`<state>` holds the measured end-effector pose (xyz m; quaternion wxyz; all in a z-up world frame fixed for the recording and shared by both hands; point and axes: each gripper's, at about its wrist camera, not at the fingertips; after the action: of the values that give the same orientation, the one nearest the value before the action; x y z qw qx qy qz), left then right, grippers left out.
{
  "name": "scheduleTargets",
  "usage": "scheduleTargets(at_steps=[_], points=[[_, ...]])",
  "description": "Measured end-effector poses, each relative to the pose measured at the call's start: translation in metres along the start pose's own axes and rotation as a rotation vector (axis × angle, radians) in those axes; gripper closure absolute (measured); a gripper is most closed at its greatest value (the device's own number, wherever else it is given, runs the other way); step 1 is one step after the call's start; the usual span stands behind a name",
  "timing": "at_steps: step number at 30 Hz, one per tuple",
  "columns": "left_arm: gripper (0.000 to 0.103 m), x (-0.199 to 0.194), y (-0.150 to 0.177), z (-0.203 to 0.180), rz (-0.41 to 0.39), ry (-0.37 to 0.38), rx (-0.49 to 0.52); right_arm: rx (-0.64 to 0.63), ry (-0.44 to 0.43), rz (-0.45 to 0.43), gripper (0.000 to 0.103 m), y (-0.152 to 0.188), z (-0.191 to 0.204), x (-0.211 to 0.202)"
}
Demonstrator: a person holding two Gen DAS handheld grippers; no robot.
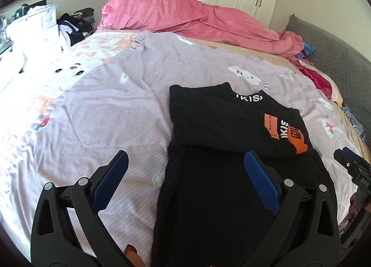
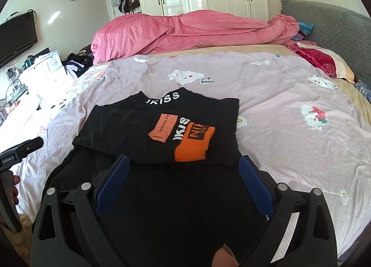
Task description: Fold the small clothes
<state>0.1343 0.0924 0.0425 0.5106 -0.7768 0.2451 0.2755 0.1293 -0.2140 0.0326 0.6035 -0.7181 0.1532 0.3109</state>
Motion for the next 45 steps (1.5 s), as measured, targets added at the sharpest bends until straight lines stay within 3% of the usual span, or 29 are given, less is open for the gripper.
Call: scheduleTargets(at_steps=[11,20,22,32,37,45], points=[[0.009,-0.023,0.009,0.026,0.033,0.005,-0.042,0.011,0.004,-0.002,0.008,0.016,-0.004,-0.021],[0.010,-0.030,0.018,0.046,0.110,0.011,-0.080,0.000,0.018,-0.001,0.008,0.029,-0.010,-0.039],[0.021,-0.032,0.022,0.050,0.117,-0.004,-0.079,-0.002,0.019,0.002,0.008,0.033,-0.012,-0.043],[0.034,-0.035,0.046,0.053,0.173,-0.054,-0.009,-0.008,0.031,0.016,0.008,0.052,-0.018,-0.059],[0.047,-0.031,0.058,0.049,0.242,-0.035,0.047,-0.010,0.033,0.047,0.008,0.064,-0.020,-0.060],[0.055,-0.024,0.077,0.052,0.344,-0.001,0.063,0.012,0.016,0.110,0.008,0.089,-0.023,-0.057]])
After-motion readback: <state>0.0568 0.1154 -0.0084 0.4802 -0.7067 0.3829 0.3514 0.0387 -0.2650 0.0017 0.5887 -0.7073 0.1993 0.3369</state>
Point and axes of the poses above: each gripper's, at about its wrist camera, not at the fingertips, and x roughly the way its jaws point, z to its left, y to its underside, and after that the axes turned 15 degrees about -x, right-handed
